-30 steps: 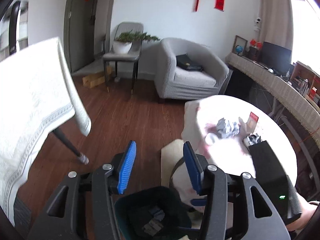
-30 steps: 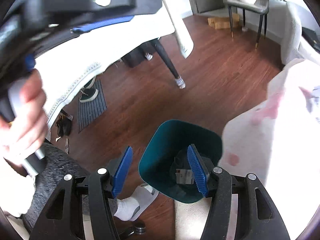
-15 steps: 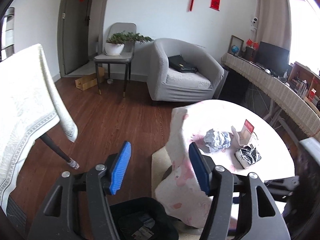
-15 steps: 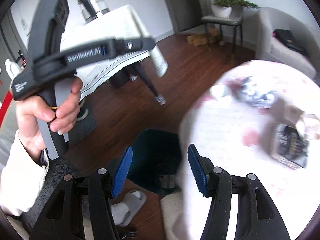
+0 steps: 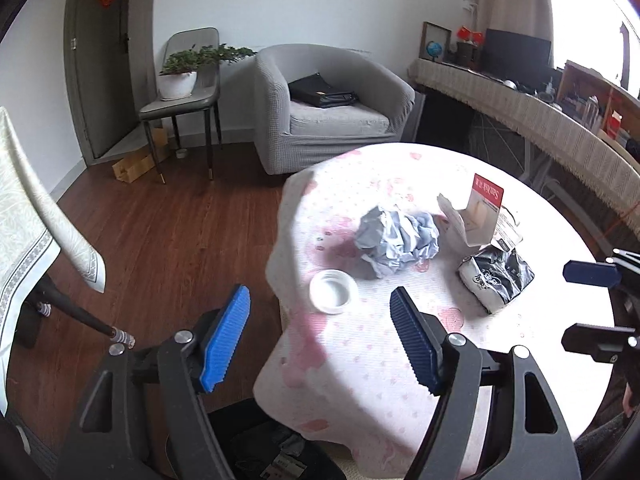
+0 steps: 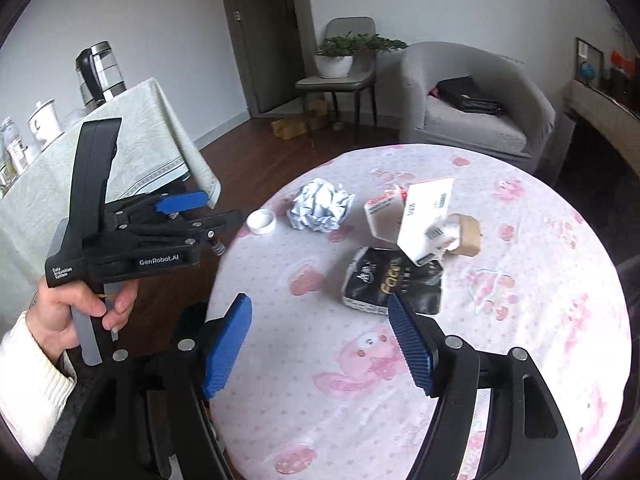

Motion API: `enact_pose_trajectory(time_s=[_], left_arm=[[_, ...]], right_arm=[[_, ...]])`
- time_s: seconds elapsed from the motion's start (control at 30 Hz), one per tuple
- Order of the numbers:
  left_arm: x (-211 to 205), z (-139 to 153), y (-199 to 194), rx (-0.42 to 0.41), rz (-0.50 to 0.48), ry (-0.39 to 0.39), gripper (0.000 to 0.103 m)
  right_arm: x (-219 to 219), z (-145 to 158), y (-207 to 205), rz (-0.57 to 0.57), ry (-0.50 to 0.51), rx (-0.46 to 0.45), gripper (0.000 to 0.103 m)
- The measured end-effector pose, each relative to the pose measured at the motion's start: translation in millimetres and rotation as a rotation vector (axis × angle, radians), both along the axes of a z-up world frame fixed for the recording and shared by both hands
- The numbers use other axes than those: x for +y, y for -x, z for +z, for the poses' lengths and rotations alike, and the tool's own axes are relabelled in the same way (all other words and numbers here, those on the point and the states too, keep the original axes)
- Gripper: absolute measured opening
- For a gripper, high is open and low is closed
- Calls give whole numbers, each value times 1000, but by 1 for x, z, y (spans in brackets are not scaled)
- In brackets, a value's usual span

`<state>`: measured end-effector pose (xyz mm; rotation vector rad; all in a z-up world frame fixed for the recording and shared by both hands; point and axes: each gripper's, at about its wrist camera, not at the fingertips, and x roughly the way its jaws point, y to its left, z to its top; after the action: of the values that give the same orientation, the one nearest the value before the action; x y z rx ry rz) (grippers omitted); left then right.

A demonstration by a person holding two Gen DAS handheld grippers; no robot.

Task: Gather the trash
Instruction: 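Raise both tools back toward the table, then grasp the white plastic cap with the left gripper while the right gripper grasps the black tissue bag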

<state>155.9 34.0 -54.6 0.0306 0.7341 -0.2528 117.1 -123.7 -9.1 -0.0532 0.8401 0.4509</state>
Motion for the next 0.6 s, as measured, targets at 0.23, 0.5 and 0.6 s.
enact_pose_trajectory(time_s=[0.23, 0.5, 0.6], left_arm=[[-15, -15, -18, 34, -8, -18, 68], [-18, -25, -27, 62, -6, -17, 52], [-20, -28, -28, 67, -8, -29, 47]], right_arm=[[-25, -10, -6, -92, 38, 2, 78], [-31, -22, -11, -115, 52, 31, 80], [-26, -23, -14, -121, 62, 40, 80]])
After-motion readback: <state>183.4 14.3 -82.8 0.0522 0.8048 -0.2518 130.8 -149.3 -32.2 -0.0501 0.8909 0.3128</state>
